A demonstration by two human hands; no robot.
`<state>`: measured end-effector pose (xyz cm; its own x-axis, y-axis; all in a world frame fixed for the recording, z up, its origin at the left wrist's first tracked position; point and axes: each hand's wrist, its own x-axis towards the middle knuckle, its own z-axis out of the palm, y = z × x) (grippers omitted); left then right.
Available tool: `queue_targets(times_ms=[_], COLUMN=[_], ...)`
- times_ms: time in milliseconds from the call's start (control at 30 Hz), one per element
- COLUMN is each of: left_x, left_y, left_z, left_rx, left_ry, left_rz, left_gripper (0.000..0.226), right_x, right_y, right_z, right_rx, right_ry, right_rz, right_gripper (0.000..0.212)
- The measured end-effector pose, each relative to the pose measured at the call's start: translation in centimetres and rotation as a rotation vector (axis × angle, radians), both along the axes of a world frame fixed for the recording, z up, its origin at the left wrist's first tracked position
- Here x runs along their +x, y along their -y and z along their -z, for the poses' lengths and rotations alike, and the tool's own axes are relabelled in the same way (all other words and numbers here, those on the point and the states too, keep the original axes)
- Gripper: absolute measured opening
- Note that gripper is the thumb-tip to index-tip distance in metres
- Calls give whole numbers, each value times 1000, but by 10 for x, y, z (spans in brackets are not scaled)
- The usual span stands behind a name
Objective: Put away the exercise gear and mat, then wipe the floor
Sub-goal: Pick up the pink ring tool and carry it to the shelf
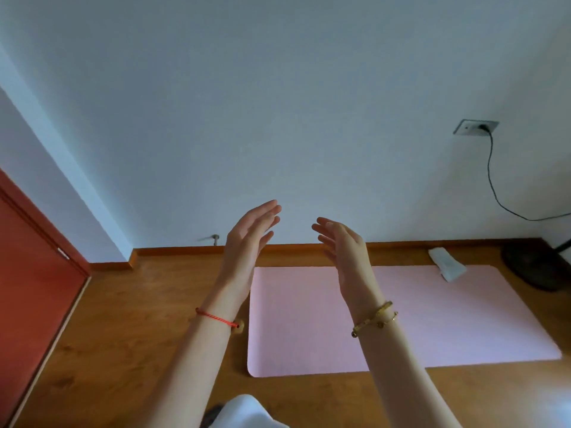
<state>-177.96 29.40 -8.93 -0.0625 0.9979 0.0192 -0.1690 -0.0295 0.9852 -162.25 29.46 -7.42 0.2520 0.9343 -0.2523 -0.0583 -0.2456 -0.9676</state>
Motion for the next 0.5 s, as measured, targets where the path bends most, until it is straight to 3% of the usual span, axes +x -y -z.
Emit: queue_targets(times_ms=[500], left_x=[182], left_y=[-47], left_z=[19], left_rx=[-131], left_ry=[-18], left_rz=[350], left_gripper=[48], right_x=[197], right_y=[10], right_z=[34], right_rx=[-62], right_ry=[-49], right_rz=[434], right_gripper=[29])
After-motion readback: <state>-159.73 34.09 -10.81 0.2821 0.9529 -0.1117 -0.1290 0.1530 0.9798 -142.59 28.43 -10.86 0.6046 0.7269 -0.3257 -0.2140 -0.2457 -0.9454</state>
